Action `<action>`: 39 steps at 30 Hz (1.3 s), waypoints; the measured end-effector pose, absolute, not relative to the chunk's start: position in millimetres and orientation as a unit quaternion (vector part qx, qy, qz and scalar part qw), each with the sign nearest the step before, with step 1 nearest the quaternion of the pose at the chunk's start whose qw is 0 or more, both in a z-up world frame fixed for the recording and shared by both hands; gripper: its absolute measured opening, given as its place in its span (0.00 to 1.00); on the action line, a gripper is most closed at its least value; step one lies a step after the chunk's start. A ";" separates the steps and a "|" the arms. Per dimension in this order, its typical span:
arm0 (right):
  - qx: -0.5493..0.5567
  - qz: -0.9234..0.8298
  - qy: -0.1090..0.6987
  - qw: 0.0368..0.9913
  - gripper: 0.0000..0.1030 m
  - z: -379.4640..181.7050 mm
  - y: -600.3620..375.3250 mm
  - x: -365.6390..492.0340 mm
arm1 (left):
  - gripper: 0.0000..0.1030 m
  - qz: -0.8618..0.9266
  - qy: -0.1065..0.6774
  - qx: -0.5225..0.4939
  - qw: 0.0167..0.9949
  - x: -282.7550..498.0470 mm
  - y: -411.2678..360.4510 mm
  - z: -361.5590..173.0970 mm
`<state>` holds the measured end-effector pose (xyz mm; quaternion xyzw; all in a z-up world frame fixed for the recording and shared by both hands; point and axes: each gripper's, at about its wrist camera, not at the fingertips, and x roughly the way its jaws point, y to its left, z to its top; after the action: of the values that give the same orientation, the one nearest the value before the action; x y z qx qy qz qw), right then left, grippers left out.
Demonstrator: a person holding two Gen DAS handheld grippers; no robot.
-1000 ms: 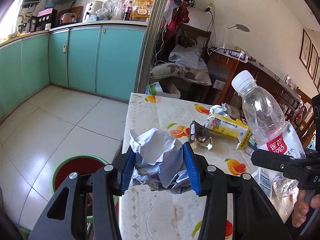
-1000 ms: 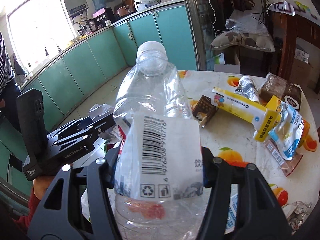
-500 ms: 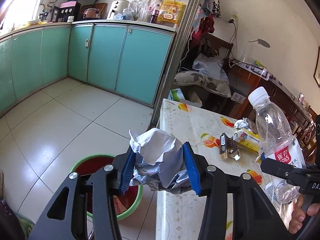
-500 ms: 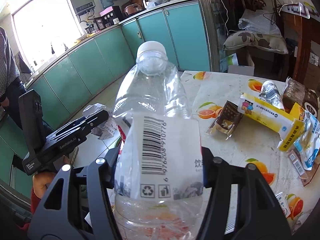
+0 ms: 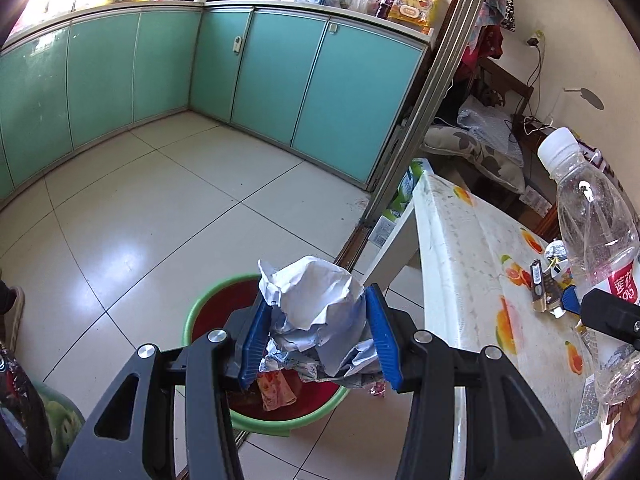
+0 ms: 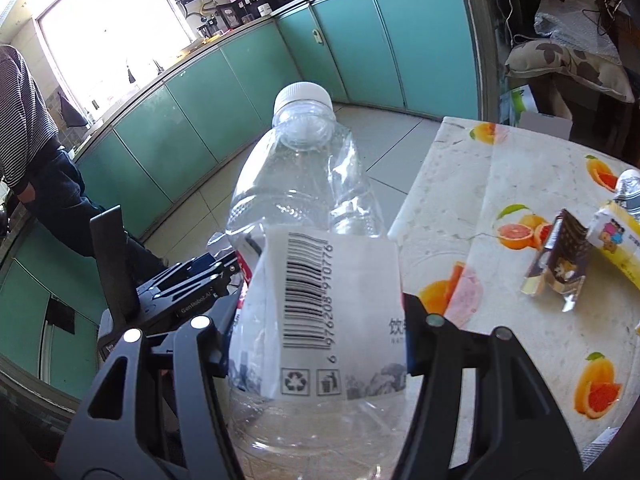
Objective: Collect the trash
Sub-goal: 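Carry the foil and bottle to the red bucket and open both grippers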
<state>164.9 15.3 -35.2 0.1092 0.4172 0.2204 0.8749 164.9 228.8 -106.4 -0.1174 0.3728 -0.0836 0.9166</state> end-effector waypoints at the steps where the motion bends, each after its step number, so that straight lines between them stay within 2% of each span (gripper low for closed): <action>1: 0.116 0.226 0.422 0.870 0.55 -38.3 18.3 169.7 | 0.43 -0.081 0.376 -0.119 0.915 166.6 231.1 -109.4; 18: 0.125 0.235 0.516 0.814 0.56 -100.0 72.7 266.5 | 0.44 -0.050 0.426 -0.127 0.894 190.1 258.0 -150.3; 20: 0.121 0.234 0.526 0.809 0.62 -107.3 76.4 273.1 | 0.49 -0.041 0.433 -0.132 0.890 193.6 260.6 -154.0; 21: 0.119 0.231 0.527 0.809 0.70 -108.3 77.5 275.5 | 0.56 -0.037 0.435 -0.139 0.889 196.1 262.6 -155.3; 22: 0.118 0.225 0.525 0.812 0.72 -108.8 77.3 278.0 | 0.70 -0.035 0.435 -0.147 0.888 198.2 264.6 -155.9; 24: 0.118 0.217 0.520 0.817 0.72 -108.2 75.6 281.5 | 0.79 -0.033 0.428 -0.161 0.889 200.1 267.8 -155.4; 30: 0.129 0.211 0.503 0.828 0.72 -91.2 60.6 269.2 | 0.79 -0.045 0.428 -0.145 0.891 199.9 258.0 -154.2; 39: 0.105 0.218 0.430 0.870 0.80 -27.3 13.9 194.9 | 0.79 -0.080 0.417 -0.136 0.895 190.4 233.1 -138.3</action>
<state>194.9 13.9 -27.3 0.1049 0.4300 0.2177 0.8699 190.4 233.1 -138.3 -0.1357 0.4167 -0.0801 0.8953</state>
